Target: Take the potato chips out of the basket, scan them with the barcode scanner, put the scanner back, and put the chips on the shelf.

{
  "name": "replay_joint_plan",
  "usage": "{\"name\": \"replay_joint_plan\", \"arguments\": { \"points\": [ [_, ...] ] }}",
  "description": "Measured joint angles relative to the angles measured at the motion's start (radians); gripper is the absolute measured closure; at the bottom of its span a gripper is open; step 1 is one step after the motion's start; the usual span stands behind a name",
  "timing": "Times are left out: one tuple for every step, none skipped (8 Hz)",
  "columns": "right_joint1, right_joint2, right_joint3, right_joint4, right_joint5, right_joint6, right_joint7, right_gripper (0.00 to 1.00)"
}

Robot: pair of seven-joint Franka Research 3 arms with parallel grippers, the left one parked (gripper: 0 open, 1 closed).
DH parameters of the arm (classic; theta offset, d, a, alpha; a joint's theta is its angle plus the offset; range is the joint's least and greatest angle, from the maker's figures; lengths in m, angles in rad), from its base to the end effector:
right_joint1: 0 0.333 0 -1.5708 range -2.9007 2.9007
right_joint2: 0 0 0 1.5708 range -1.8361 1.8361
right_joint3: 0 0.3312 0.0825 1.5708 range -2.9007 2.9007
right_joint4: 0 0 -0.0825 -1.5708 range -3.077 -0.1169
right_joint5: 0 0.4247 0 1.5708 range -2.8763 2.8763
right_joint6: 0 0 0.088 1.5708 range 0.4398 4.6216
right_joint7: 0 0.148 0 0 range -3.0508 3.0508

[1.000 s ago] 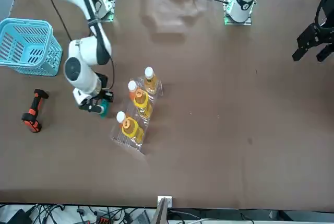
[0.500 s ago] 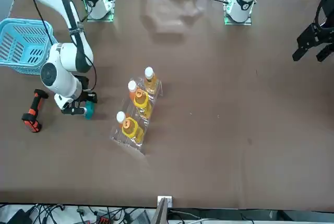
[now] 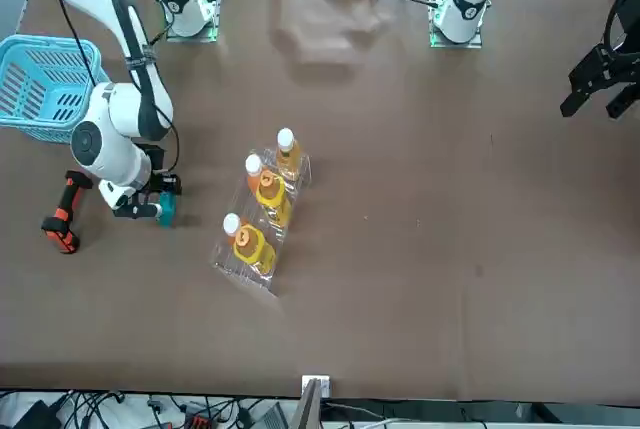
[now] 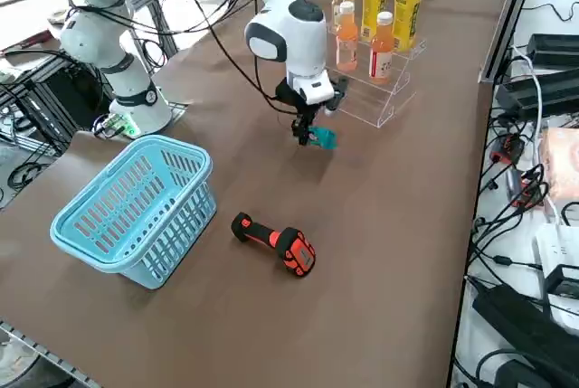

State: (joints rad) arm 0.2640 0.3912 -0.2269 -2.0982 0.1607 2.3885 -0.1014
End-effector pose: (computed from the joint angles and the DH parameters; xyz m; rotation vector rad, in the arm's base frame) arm 0.6000 0.0242 0.1700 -3.1176 -0.0453 0.1338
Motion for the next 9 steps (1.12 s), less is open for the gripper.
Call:
{"name": "replay_joint_plan", "arguments": {
  "points": [
    [-0.013,0.012,0.000,-0.002,0.000,0.018,-0.016,0.65],
    [-0.016,0.029,0.000,-0.003,0.000,0.036,-0.021,0.64],
    [-0.015,0.041,0.002,-0.007,0.000,0.052,-0.021,0.61],
    [-0.015,0.047,0.003,-0.020,0.000,0.079,-0.021,0.56],
    [-0.016,0.048,0.003,-0.034,0.000,0.102,-0.021,0.50],
    [-0.016,0.048,0.003,-0.040,0.000,0.112,-0.021,0.30],
    [-0.016,0.048,0.003,-0.040,0.000,0.115,-0.021,0.12],
    [-0.016,0.047,0.003,-0.040,0.000,0.117,-0.022,0.01],
    [-0.016,0.042,0.003,-0.038,0.000,0.118,-0.022,0.00]
  ]
}}
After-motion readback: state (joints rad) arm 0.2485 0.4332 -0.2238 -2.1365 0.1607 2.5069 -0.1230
